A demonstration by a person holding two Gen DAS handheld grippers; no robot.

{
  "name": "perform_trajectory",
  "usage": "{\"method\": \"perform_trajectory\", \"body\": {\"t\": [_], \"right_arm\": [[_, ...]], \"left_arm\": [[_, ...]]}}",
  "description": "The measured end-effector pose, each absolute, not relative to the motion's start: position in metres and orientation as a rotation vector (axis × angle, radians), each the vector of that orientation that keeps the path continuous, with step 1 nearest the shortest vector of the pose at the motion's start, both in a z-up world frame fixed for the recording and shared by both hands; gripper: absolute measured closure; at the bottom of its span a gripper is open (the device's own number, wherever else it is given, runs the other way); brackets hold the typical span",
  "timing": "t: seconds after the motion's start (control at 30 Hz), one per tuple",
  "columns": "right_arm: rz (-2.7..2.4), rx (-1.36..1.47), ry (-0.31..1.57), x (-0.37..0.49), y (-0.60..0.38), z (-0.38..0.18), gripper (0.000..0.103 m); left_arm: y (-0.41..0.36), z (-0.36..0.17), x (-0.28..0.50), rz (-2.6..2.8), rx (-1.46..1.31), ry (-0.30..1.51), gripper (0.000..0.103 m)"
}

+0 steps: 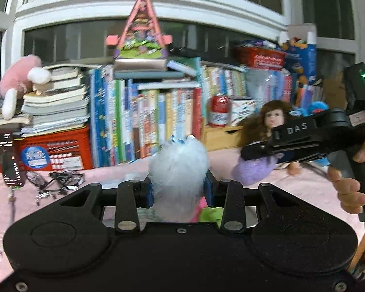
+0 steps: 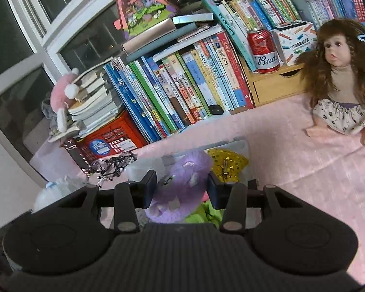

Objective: Organize soft objects
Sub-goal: 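Carry the purple plush in both tools over the grey tray, then lower the plush into the tray and open both tools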

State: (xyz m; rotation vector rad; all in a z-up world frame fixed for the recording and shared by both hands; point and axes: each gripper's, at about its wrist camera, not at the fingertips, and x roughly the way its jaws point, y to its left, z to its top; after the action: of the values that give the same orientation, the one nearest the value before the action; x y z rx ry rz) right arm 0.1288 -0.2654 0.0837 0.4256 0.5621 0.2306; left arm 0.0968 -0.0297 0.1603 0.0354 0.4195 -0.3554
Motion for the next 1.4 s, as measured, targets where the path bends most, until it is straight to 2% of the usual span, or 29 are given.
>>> {"method": "perform_trajectory", "body": {"t": [0.2, 0.47, 0.63, 0.93, 1.17, 1.27, 1.4], "right_arm": [[0.207, 0.399, 0.628, 0.156, -0.245, 0.075, 0.055], [0.224, 0.263, 0.722, 0.183, -0.198, 0.061, 0.055], [0.231, 0.191, 0.779, 0.199, -0.175, 0.05, 0.054], [0.245, 0.126, 0.865, 0.217, -0.157, 0.028, 0.054], [0.241, 0.126, 0.882, 0.225, -0.156, 0.019, 0.054], [0.234, 0.111, 0.892, 0.228, -0.153, 0.016, 0.059], [0.227, 0.11, 0.904, 0.231, -0.153, 0.011, 0.059]], "left_arm": [[-0.006, 0.153, 0.142, -0.317, 0.021, 0.553, 0.068], [0.004, 0.124, 0.197, -0.339, -0.026, 0.832, 0.067], [0.009, 0.106, 0.221, -0.305, -0.064, 0.927, 0.067], [0.024, 0.082, 0.25, -0.239, -0.122, 1.035, 0.067], [0.025, 0.074, 0.261, -0.233, -0.15, 1.043, 0.067], [0.023, 0.072, 0.264, -0.23, -0.148, 1.047, 0.067], [0.021, 0.069, 0.266, -0.227, -0.147, 1.05, 0.067]]}}
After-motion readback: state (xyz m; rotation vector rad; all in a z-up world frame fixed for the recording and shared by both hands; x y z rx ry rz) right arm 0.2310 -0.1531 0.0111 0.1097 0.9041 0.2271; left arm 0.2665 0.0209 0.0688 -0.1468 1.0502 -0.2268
